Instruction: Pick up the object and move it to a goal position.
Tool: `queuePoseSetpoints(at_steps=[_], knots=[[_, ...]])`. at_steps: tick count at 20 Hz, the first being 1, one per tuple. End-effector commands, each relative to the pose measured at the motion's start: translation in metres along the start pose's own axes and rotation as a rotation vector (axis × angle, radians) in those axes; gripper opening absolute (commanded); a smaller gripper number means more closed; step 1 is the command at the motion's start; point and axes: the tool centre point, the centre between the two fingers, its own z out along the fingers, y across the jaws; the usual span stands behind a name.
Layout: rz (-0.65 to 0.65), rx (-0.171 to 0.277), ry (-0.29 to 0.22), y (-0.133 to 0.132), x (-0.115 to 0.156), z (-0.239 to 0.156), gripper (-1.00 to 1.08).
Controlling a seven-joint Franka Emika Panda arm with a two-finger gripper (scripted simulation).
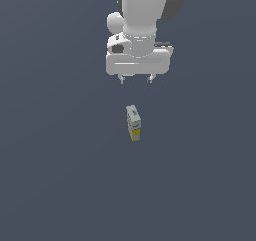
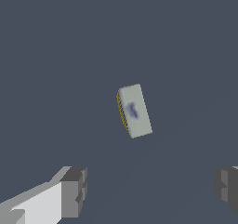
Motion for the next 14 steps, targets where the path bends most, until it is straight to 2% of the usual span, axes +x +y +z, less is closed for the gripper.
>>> queuePoseSetpoints(at_steps=[1,9,14], knots=[[0.0,0.0,0.0,0.0,0.0,0.0,1.0],[0.029,0.004,-0.028,0.025,-0.002,0.005,1.0],[0.024,0.004,-0.027,0.024,-0.001,0.006,1.0]])
